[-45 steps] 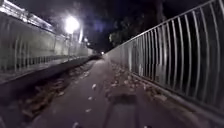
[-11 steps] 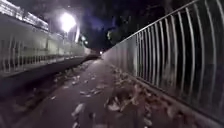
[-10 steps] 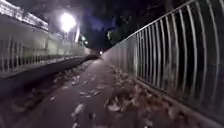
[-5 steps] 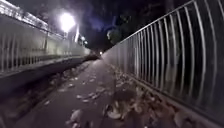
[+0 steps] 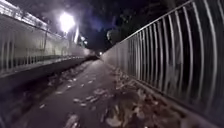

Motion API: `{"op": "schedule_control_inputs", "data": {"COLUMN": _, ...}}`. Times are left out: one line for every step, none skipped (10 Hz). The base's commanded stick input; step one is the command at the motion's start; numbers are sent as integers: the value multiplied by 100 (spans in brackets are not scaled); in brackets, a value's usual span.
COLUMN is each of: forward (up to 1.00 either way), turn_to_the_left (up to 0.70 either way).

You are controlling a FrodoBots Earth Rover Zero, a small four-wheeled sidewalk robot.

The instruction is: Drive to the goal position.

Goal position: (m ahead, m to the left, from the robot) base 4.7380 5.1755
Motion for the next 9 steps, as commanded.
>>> {"op": "schedule_control_inputs", "data": {"forward": 30, "turn_to_the_left": 1}}
{"op": "schedule_control_inputs", "data": {"forward": 30, "turn_to_the_left": 1}}
{"op": "schedule_control_inputs", "data": {"forward": 30, "turn_to_the_left": 1}}
{"op": "schedule_control_inputs", "data": {"forward": 30, "turn_to_the_left": 1}}
{"op": "schedule_control_inputs", "data": {"forward": 30, "turn_to_the_left": 1}}
{"op": "schedule_control_inputs", "data": {"forward": 30, "turn_to_the_left": 11}}
{"op": "schedule_control_inputs", "data": {"forward": 30, "turn_to_the_left": 76}}
{"op": "schedule_control_inputs", "data": {"forward": 30, "turn_to_the_left": 76}}
{"op": "schedule_control_inputs", "data": {"forward": 30, "turn_to_the_left": 76}}
